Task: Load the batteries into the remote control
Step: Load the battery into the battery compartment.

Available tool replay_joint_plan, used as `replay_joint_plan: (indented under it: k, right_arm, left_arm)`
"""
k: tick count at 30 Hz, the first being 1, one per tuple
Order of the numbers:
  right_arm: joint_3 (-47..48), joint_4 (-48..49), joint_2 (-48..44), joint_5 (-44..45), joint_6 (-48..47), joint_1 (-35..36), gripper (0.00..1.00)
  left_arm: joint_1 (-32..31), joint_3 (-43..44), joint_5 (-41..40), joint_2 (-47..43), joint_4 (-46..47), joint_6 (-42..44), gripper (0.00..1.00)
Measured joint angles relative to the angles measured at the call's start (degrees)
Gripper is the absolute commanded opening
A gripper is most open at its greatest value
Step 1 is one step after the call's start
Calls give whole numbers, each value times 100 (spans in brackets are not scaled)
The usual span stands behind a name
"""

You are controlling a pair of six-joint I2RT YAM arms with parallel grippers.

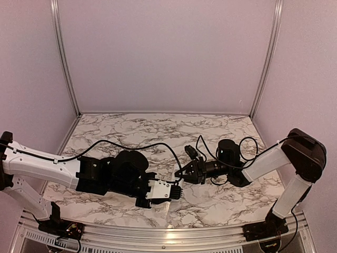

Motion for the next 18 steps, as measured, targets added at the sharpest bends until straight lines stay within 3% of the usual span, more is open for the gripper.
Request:
replay_joint_plan:
  k: [18]
  right_arm:
    - [70, -22, 0, -17, -15, 33, 0]
  left_arm:
    - [-11, 120, -267, 203, -7, 125, 18]
